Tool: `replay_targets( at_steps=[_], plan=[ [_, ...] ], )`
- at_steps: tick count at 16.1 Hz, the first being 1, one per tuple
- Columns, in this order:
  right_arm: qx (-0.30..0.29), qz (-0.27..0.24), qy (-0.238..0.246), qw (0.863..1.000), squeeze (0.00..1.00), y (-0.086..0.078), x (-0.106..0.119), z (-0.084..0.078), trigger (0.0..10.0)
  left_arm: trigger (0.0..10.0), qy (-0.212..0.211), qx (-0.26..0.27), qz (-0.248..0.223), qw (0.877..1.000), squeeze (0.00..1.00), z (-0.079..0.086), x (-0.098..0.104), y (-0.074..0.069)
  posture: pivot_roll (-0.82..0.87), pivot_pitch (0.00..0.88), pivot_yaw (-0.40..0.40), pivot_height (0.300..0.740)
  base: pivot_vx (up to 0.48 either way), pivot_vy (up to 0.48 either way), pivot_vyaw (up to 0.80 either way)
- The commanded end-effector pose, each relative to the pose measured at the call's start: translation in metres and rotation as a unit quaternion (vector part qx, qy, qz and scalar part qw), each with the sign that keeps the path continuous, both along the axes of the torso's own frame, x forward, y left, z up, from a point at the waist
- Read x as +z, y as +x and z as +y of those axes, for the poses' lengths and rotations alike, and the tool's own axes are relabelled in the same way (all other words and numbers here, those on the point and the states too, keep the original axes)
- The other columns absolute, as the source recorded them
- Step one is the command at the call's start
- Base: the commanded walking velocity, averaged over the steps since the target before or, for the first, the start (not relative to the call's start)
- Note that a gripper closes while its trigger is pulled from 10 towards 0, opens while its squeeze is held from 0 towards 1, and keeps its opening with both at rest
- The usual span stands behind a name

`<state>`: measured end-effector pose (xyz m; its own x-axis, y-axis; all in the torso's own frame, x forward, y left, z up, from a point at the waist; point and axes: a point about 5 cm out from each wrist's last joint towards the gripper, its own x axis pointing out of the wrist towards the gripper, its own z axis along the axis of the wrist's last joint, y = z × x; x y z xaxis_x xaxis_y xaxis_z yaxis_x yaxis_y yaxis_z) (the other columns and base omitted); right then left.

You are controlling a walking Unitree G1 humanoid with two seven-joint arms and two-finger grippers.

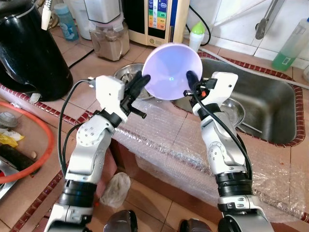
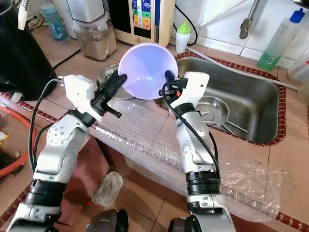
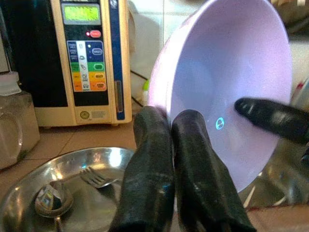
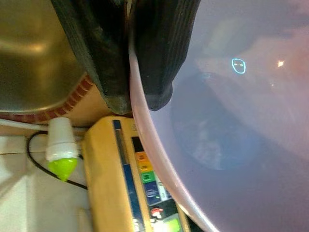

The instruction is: Kitchen organization

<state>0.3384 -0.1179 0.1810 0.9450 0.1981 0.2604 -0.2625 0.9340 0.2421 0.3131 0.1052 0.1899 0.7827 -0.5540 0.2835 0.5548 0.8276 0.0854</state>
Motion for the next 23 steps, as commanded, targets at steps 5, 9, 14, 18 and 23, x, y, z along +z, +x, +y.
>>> replay_targets(
  at_steps=[5, 9, 14, 18, 23],
  plan=[
    [-0.155, 0.044, 0.022, 0.987, 0.0, 0.009, -0.012, -0.044, 0.0, 10.0, 0.056, -0.031, 0.001, 0.998, 1.0, -0.015, -0.006, -0.001, 0.01, 0.037, 0.044, 0.74, 0.0, 0.0, 0.0],
    [-0.307, 0.145, 0.043, 0.94, 0.0, 0.012, -0.044, -0.088, 0.0, 10.0, 0.145, -0.032, 0.007, 0.989, 1.0, -0.005, -0.027, -0.007, 0.02, 0.053, 0.05, 0.74, 0.0, 0.0, 0.0],
    [-0.36, 0.214, 0.046, 0.907, 0.0, 0.017, -0.066, -0.095, 3.5, 10.0, 0.155, -0.022, 0.016, 0.988, 1.0, -0.01, -0.041, -0.009, 0.01, 0.066, 0.05, 0.74, 0.0, 0.0, 0.0],
    [-0.346, 0.228, 0.052, 0.909, 0.89, 0.022, -0.07, -0.086, 10.0, 10.0, 0.17, -0.084, 0.015, 0.982, 1.0, -0.022, -0.044, -0.017, 0.02, 0.064, 0.04, 0.74, 0.0, 0.0, 0.0],
    [-0.328, 0.238, 0.048, 0.913, 1.0, 0.025, -0.075, -0.08, 10.0, 10.0, 0.169, -0.082, 0.013, 0.982, 1.0, -0.019, -0.04, -0.012, 0.02, 0.061, 0.038, 0.74, 0.0, 0.0, 0.0]
  ],
)
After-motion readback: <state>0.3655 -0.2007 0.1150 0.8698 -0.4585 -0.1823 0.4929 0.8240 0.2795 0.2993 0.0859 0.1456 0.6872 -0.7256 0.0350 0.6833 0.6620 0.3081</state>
